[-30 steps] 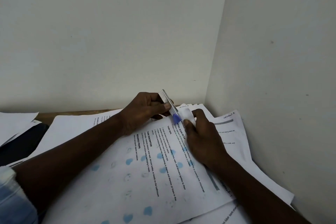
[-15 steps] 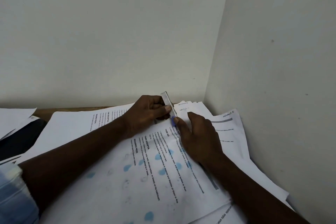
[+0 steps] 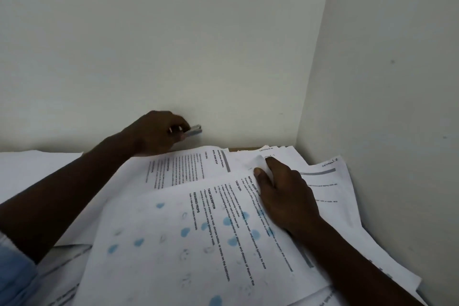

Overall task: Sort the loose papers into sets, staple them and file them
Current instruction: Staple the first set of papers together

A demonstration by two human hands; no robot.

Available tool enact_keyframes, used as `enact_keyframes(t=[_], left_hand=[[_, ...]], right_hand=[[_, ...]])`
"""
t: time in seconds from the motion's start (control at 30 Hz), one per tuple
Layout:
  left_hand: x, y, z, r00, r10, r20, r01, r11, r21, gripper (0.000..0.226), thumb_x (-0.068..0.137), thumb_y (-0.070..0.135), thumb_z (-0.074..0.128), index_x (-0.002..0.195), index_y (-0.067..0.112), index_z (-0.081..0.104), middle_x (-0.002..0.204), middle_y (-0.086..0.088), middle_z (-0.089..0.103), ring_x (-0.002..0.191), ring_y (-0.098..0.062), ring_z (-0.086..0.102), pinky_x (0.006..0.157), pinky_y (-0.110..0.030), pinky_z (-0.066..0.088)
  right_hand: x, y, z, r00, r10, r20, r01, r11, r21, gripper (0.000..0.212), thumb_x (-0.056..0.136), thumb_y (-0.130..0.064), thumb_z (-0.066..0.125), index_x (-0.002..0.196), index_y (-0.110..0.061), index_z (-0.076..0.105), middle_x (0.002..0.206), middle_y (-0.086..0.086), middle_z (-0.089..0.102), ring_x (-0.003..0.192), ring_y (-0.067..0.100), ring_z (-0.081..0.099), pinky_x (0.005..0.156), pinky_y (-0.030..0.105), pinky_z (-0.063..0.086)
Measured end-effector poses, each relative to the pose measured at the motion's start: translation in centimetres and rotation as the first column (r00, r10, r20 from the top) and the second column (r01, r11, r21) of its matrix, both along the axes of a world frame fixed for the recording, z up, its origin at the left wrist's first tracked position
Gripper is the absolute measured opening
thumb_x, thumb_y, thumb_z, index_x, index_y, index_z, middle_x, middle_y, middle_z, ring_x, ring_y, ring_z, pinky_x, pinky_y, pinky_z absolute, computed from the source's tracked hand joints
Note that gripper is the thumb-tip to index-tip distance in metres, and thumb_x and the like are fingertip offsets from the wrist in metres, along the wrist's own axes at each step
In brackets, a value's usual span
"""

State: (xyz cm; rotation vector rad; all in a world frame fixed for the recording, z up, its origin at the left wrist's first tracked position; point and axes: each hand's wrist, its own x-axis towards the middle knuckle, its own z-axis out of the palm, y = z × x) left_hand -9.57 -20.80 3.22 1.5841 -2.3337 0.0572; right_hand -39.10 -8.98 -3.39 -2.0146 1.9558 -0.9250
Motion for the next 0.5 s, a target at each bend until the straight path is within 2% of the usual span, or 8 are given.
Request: enact_keyframes(t=[0.07,0.13,0.2,0.23,0.3,0.37,0.43,0.5], left_hand=[[1.9,-0.2,-1.1,0.993,0.048,0.112,-0.044,0.998,-0.035,0.019,0.098,0.03,0.066,0.116,0.032,0.071,0.098,0.009,0.06,0.094,-0.015,0.059,0.082,-0.034,0.046],[3.1,-0.4,-2.0,0.993,0.096,0.072,-0.09,0.993,-0.074,0.018,0.097,0.03,0.067,0.115,0.029,0.069,0.104,0.006,0.066,0.098,-0.02,0.062,0.081,-0.035,0.047],[3.7,-0.4,-2.8,0.988,0.155,0.016,-0.153,0.985,-0.075,0.018,0.094,0.031,0.072,0.111,0.029,0.067,0.102,0.007,0.068,0.095,-0.019,0.062,0.079,-0.033,0.046],[3.9,-0.4,-3.2,0.984,0.175,0.041,-0.172,0.983,-0.067,0.014,0.093,0.032,0.072,0.105,0.03,0.066,0.1,0.007,0.069,0.093,-0.019,0.061,0.077,-0.032,0.044],[4.3,-0.4,-3.9,0.98,0.174,0.101,-0.171,0.984,-0.039,0.012,0.091,0.032,0.074,0.091,0.035,0.062,0.096,0.009,0.069,0.092,-0.018,0.061,0.076,-0.031,0.044],[4.6,-0.2,-3.9,0.989,0.137,0.048,-0.138,0.99,0.025,0.02,0.087,0.028,0.079,0.087,0.039,0.062,0.09,0.014,0.066,0.091,-0.016,0.063,0.079,-0.03,0.046],[4.7,0.2,-3.6,0.995,0.098,0.017,-0.099,0.993,0.071,0.023,0.084,0.027,0.082,0.086,0.041,0.063,0.088,0.017,0.066,0.089,-0.014,0.064,0.082,-0.031,0.049],[4.8,0.7,-3.6,0.995,0.101,0.004,-0.101,0.992,0.076,0.017,0.086,0.034,0.08,0.092,0.04,0.065,0.095,0.015,0.068,0.094,-0.016,0.064,0.087,-0.036,0.051]], right_hand=[[0.2,0.0,0.0,1.0,0.002,-0.023,-0.002,1.0,0.012,0.024,0.107,-0.047,0.038,0.101,-0.026,0.049,0.11,-0.002,0.068,0.109,0.029,0.059,0.082,0.039,0.042],[0.4,0.1,-0.1,0.999,0.001,-0.051,-0.001,1.0,0.012,0.025,0.107,-0.047,0.038,0.096,-0.026,0.046,0.104,-0.002,0.068,0.105,0.029,0.061,0.078,0.038,0.041],[0.6,0.3,0.0,0.999,0.006,-0.054,-0.006,1.0,0.001,0.027,0.107,-0.046,0.038,0.105,-0.024,0.053,0.107,-0.002,0.068,0.107,0.028,0.062,0.08,0.038,0.041],[0.6,0.3,0.1,0.999,0.009,-0.051,-0.009,1.0,0.001,0.029,0.107,-0.046,0.038,0.111,-0.023,0.055,0.11,-0.002,0.068,0.11,0.028,0.062,0.08,0.037,0.04],[0.7,0.5,0.2,0.999,0.011,-0.047,-0.011,1.0,0.009,0.03,0.107,-0.046,0.038,0.115,-0.023,0.056,0.113,-0.002,0.068,0.112,0.027,0.061,0.079,0.036,0.036],[0.8,0.6,0.3,0.999,0.018,-0.03,-0.018,1.0,0.011,0.03,0.107,-0.046,0.038,0.116,-0.024,0.056,0.114,-0.003,0.067,0.112,0.027,0.06,0.078,0.035,0.034],[1.0,0.5,0.4,0.999,0.04,-0.014,-0.04,0.999,-0.008,0.026,0.107,-0.046,0.039,0.106,-0.025,0.054,0.109,-0.003,0.068,0.107,0.028,0.061,0.077,0.036,0.038],[1.3,0.5,0.4,0.998,0.061,0.002,-0.061,0.998,-0.02,0.025,0.106,-0.047,0.039,0.106,-0.026,0.054,0.109,-0.003,0.068,0.107,0.028,0.06,0.082,0.038,0.043]])
